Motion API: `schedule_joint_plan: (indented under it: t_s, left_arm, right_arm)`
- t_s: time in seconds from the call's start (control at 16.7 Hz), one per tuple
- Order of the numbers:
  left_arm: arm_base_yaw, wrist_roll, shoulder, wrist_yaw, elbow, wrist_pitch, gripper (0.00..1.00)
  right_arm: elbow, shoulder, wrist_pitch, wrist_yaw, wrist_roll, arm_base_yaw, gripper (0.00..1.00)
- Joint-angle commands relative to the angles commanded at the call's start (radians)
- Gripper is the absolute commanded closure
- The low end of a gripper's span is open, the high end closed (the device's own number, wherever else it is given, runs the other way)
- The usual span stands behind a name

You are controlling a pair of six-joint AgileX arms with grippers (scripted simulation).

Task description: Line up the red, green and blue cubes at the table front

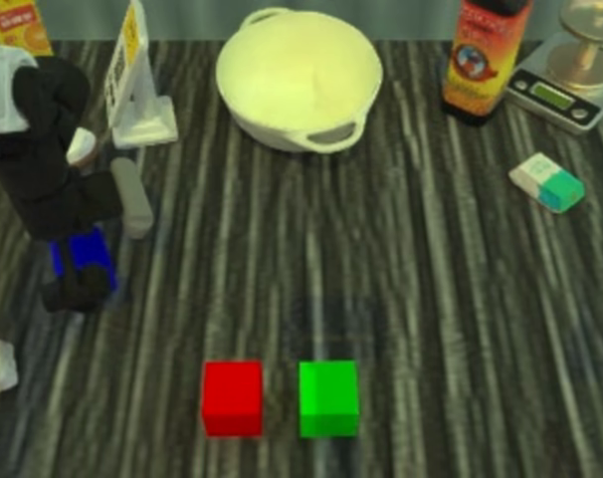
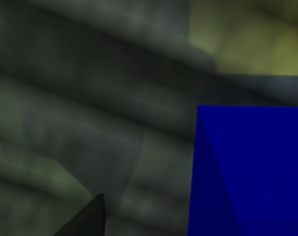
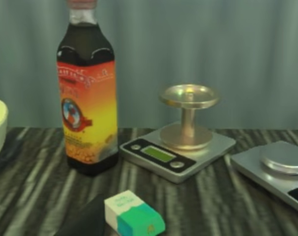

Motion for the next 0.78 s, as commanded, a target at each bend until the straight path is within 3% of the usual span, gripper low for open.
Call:
schedule_joint_plan:
  t_s: [0.06,0.78]
  left_arm:
    - [0.000,0.000,0.000,0.000,0.000,0.000,0.00]
    - [0.000,0.000,0.000,0.000,0.000,0.000,0.90]
  right_arm:
    - [0.000,0.000,0.000,0.000,0.000,0.000,0.00]
    - [0.000,0.000,0.000,0.000,0.000,0.000,0.00]
